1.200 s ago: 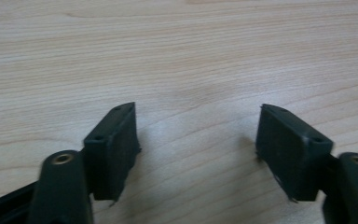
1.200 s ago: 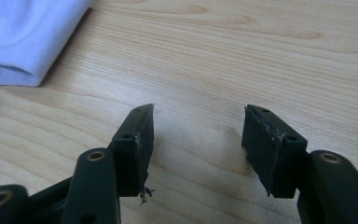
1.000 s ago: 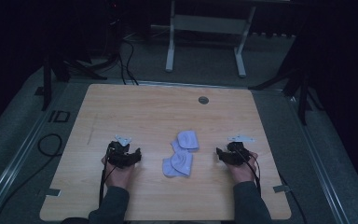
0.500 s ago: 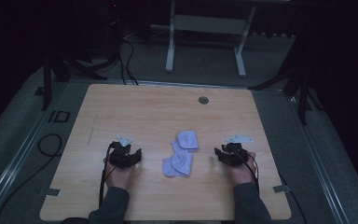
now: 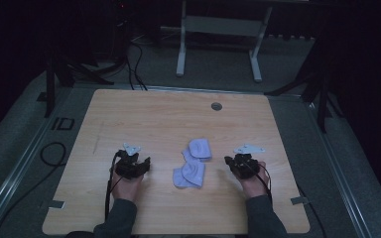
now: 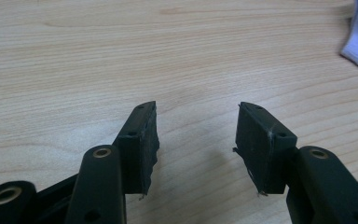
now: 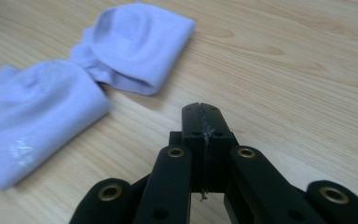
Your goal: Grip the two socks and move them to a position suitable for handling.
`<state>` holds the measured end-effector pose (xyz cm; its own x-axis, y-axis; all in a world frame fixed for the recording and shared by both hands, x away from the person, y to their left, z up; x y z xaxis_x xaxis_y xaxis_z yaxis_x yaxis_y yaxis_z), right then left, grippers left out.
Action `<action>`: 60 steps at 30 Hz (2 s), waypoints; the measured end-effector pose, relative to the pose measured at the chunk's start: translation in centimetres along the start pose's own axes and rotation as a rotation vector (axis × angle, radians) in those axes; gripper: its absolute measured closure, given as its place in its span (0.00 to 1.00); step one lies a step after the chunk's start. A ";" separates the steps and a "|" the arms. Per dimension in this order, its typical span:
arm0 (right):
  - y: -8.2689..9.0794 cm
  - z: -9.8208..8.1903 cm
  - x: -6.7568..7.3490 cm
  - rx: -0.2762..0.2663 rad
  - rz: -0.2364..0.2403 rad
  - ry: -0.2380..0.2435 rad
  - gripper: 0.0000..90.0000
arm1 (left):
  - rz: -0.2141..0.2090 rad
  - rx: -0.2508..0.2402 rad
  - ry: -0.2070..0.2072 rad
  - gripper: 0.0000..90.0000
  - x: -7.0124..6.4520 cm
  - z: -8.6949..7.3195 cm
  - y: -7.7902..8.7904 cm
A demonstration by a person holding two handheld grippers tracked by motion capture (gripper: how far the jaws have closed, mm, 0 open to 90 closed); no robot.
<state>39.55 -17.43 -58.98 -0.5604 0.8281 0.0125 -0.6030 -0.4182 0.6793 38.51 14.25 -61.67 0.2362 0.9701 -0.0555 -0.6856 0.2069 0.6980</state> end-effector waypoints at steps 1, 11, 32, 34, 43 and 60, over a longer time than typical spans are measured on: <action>0.0 0.1 0.3 -0.002 0.005 0.007 1.00 | -0.004 -0.001 -0.003 0.54 -0.1 0.0 0.0; -0.6 0.5 4.3 0.008 0.081 0.078 1.00 | -0.038 -0.005 -0.021 0.58 -0.8 0.1 0.4; -3.3 -1.2 9.3 0.114 0.179 0.164 1.00 | -0.154 -0.014 -0.097 0.65 -3.4 0.2 1.4; -3.4 -1.2 9.3 0.113 0.179 0.169 1.00 | -0.162 -0.015 -0.103 0.66 -3.7 0.1 1.5; -3.6 -1.0 9.9 0.107 0.194 0.178 1.00 | -0.243 -0.007 -0.158 0.73 -5.7 -0.2 2.0; -3.9 -0.8 10.4 0.105 0.217 0.213 1.00 | -0.347 0.036 -0.269 1.00 -9.6 -1.6 1.4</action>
<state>35.63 -7.43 -62.11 -0.7824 0.6225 0.0185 -0.4008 -0.5261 0.7501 34.15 5.40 -61.34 0.6228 0.7751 -0.1068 -0.5101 0.5058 0.6957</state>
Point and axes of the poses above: each handheld gripper's, and its own axes: y roughly backward along the jaws, z roughly out of its top, x roughly to its left, the point moved 9 cm from there along -y, roughly forward along the jaws, and after that the axes turned 1 degree about x, right-handed, at the moved point
